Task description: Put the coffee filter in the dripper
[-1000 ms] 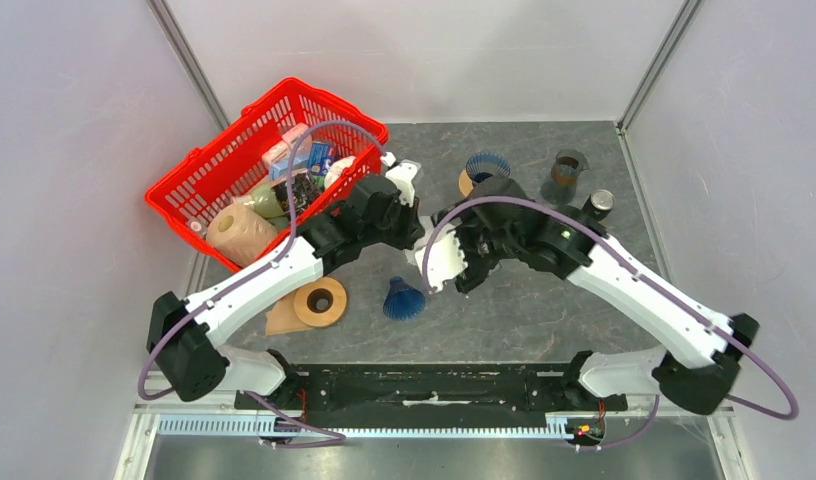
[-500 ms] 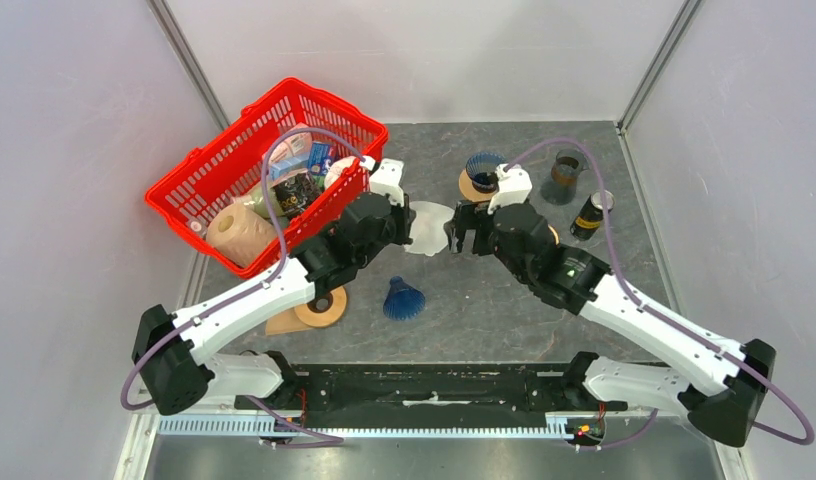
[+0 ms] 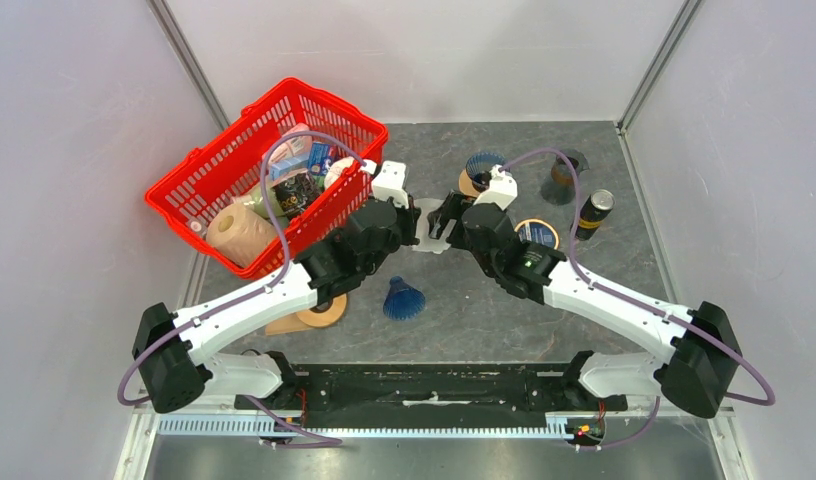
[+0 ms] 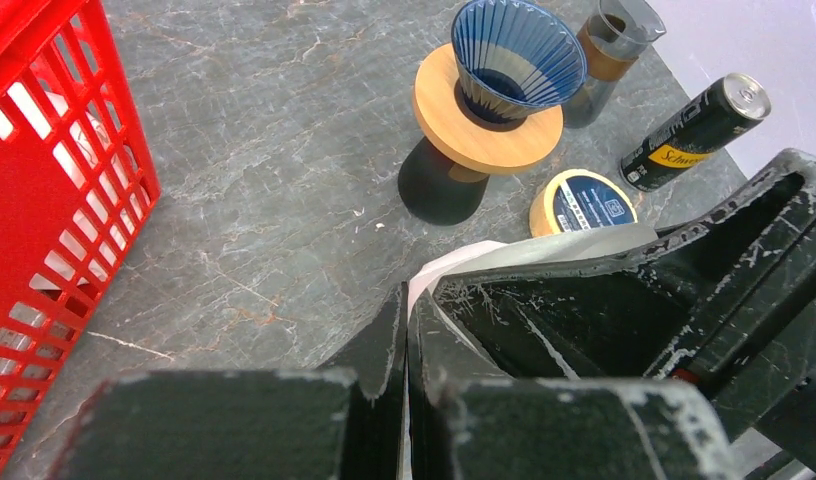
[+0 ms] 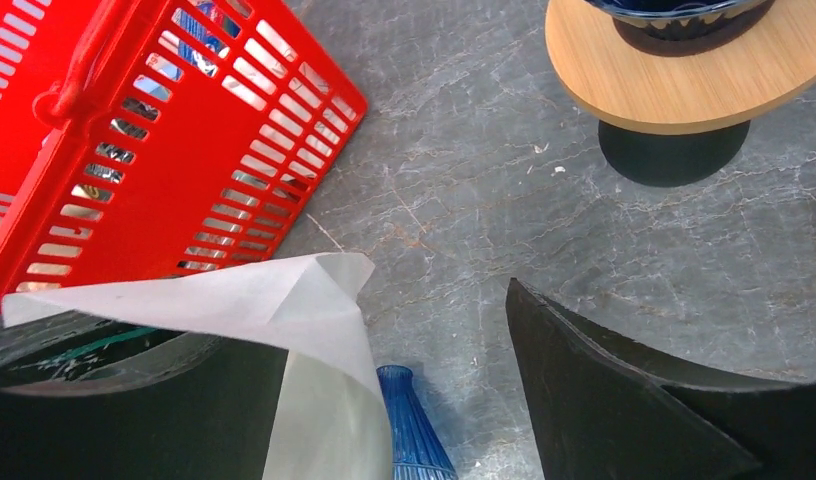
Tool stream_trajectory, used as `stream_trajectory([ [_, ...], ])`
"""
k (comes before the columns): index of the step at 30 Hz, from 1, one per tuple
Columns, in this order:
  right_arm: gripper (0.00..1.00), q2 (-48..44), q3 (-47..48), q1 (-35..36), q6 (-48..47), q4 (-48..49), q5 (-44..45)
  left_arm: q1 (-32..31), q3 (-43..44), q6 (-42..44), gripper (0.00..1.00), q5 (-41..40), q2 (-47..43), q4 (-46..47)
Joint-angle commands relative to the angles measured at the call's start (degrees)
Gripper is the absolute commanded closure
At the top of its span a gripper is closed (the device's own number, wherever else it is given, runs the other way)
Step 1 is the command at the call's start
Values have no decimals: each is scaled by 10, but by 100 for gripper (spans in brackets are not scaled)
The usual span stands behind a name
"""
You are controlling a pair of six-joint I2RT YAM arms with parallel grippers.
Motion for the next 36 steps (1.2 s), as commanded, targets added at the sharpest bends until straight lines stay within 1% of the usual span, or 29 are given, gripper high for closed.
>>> stream_trajectory([
  [1,19,1,-4,1,20,48,45,-5,-5,-23,98,-34,-14,34],
  [3,26,-1,-18,1,16,65,51,-6,-4,-23,98,-33,-12,34],
  [6,45,4,-21,-2,11,60,67,-6,-7,-23,98,-32,-16,34],
  [8,51,5,-22,-7,11,57,57,-6,-9,-20,98,-36,-20,34],
  [12,69,-4,-36,-19,21,56,33,-6,-9,-11,98,-66,-23,31],
  [17,88,-17,-42,-28,12,38,24,-6,-5,-3,98,-97,-24,16],
  [21,93,-28,-44,-33,-2,11,12,-6,-3,4,98,-116,-25,10],
  [24,94,-38,-46,-34,-13,3,-3,-6,3,5,98,-116,-22,4],
  [26,95,-40,-41,-34,-25,2,-17,-6,9,4,98,-96,-19,-2],
  [29,100,-38,-25,-34,-40,3,-36,-6,11,5,98,-46,-17,2],
  [31,100,-30,-6,-34,-52,1,-43,-6,5,9,91,-5,-21,18],
  [33,100,-23,18,-36,-58,-12,-43,-6,7,9,74,36,-24,17],
  [34,100,-18,33,-37,-61,-26,-43,-6,8,8,62,55,-25,16],
  [36,100,-13,59,-45,-66,-50,-55,-6,8,1,43,74,-34,13],
])
